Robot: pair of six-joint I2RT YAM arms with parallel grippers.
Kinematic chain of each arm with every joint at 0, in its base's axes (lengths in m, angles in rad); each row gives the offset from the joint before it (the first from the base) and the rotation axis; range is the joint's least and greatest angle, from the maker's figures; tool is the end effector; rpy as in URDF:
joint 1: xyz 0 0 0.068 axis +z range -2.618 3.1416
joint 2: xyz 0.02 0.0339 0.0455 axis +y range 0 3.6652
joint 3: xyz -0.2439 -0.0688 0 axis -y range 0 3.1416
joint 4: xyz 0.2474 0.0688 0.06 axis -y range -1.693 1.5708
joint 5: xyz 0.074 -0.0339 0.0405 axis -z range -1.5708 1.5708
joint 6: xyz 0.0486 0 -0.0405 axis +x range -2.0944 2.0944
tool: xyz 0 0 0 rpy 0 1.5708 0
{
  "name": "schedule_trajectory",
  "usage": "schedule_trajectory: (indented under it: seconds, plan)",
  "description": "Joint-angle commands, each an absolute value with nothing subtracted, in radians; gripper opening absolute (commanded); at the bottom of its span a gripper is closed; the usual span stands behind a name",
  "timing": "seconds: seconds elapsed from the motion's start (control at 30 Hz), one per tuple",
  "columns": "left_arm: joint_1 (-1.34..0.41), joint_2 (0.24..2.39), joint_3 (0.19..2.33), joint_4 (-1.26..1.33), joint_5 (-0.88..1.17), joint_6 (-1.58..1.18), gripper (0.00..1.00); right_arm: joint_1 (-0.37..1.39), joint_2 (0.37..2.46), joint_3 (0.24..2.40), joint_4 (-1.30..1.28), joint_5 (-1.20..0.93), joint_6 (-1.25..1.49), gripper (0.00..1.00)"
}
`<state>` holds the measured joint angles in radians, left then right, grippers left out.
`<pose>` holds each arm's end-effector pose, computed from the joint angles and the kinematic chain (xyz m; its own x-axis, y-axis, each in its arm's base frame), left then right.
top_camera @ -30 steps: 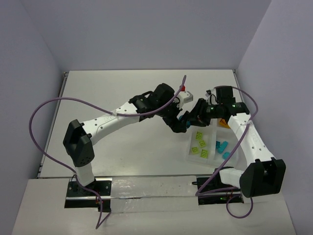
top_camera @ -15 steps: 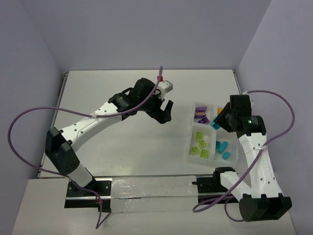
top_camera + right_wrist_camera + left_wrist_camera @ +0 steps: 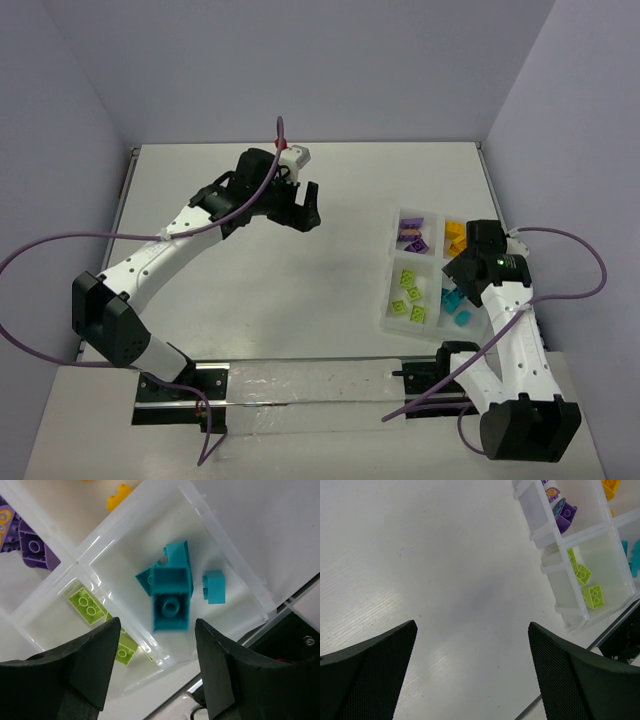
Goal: Sort the legos into containers by color
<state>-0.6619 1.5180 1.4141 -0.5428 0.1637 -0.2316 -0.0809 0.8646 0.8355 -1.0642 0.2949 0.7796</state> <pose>0.2765 -0.2255 0.3176 -0.6254 0.2002 -0.7542 0.5810 0.7647 -0.2788 0.1645 -0.0275 0.2448 -0.4816 0.7139 -0.5083 0.7720 0.6201 0.1395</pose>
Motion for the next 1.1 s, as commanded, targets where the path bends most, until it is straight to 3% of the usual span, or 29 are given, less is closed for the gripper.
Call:
schedule_trajectory:
  seconds: [0.0,0.23,0.57,0.9,1.07]
  plan:
    - [-0.66,1.476,1.411,-0.504,0.179,-0.253,0.99,-0.091,0.879,0.824,-0.978,0.304,0.813,0.85]
    - [-0.642,1.467,1.434,-0.517,0.129,-0.269,0.99,-0.091,0.896,0.952,-0.953,0.302,0.711,0.93]
    - [-0.453,1.455,1.489,-0.526,0.133,-0.374,0.99,-0.071,0.957,1.23,-0.757,0.113,0.527,0.99]
    - [-0.329,1.5,1.627,-0.613,0.202,-0.454,0.99,0.125,1.159,1.489,-0.576,0.268,0.421,1.0]
    - [-0.316,1.487,1.613,-0.616,0.23,-0.486,0.99,0.132,1.265,1.588,-0.575,0.26,0.435,1.0]
